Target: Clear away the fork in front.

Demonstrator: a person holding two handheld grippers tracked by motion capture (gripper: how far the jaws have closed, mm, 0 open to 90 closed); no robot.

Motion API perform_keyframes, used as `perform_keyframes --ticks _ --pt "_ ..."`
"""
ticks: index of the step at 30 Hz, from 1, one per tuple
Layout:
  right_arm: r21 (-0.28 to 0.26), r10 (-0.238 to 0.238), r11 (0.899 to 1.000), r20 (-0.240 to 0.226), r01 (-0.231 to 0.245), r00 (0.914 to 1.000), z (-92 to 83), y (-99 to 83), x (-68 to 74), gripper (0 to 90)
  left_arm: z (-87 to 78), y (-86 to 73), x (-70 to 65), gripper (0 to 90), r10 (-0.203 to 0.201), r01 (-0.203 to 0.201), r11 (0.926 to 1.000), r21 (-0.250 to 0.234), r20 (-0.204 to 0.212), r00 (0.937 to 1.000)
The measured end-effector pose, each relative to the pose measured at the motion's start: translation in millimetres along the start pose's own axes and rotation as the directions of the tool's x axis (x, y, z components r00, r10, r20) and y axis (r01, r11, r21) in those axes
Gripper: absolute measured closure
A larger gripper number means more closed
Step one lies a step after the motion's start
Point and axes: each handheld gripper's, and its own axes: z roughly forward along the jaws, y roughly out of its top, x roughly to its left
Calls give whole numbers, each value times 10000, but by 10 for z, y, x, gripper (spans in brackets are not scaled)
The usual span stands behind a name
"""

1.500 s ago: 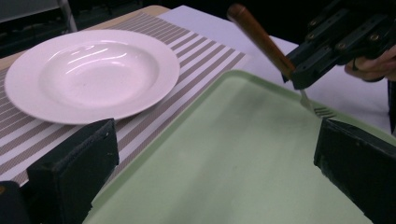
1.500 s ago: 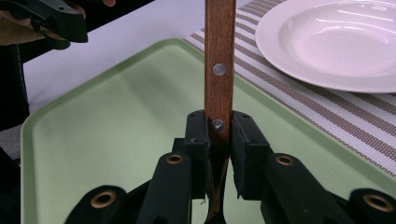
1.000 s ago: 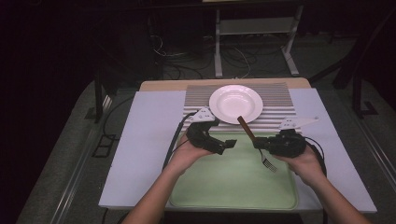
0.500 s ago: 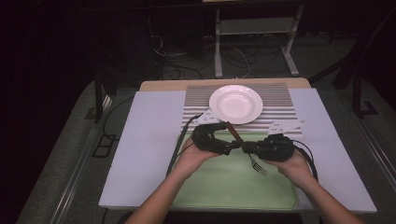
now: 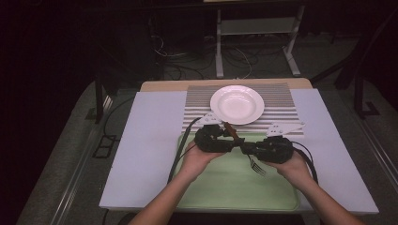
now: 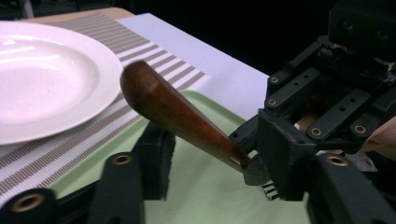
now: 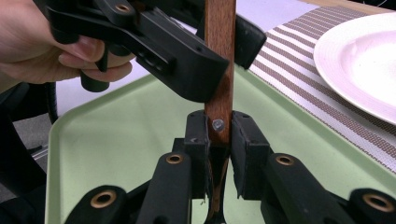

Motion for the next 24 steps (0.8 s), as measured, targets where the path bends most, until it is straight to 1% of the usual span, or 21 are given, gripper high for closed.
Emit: perform_keyframes --ticks 3,4,5,8,9,10,11,12,13,16,21,24 --pt "42 -118 9999 97 118 9999 14 0 18 771 9 -12 0 589 -93 93 10000 15 57 9999" --pt "42 -118 9999 97 118 9999 14 0 18 771 11 -14 0 589 -128 128 9999 31 61 9999" --pt "41 -188 9998 166 187 9997 16 5 32 771 14 -16 2 617 -203 203 9998 33 133 9997" --pt "39 -258 9997 217 258 9994 19 10 42 771 11 -14 1 638 -252 251 9997 36 218 9994" --pt "8 -312 9995 244 312 9992 23 12 50 771 3 -9 -1 663 -335 338 9994 -73 325 9989" --pt "8 -312 9995 244 312 9992 23 12 50 771 3 -9 -1 680 -335 338 9994 -73 325 9989" --pt "21 -389 9992 256 388 9989 25 16 62 772 -9 -1 -3 698 -387 397 9991 -179 485 9981" --pt "21 -389 9992 256 388 9989 25 16 62 772 -9 -1 -3 708 -387 397 9991 -179 485 9981" --pt "-25 -438 9990 269 439 9987 26 23 76 773 -22 10 -10 717 -435 453 9986 -287 585 9973" --pt "-119 -473 9988 271 476 9985 19 34 88 774 -41 24 -16 732 -518 548 9976 -418 695 9962" --pt "-239 -478 9985 279 485 9985 12 52 117 774 -60 43 -29 749 -633 671 9967 -451 796 9948" --pt "-264 -529 9982 306 538 9981 15 56 130 774 -75 54 -43 758 -579 615 9972 -428 819 9950"
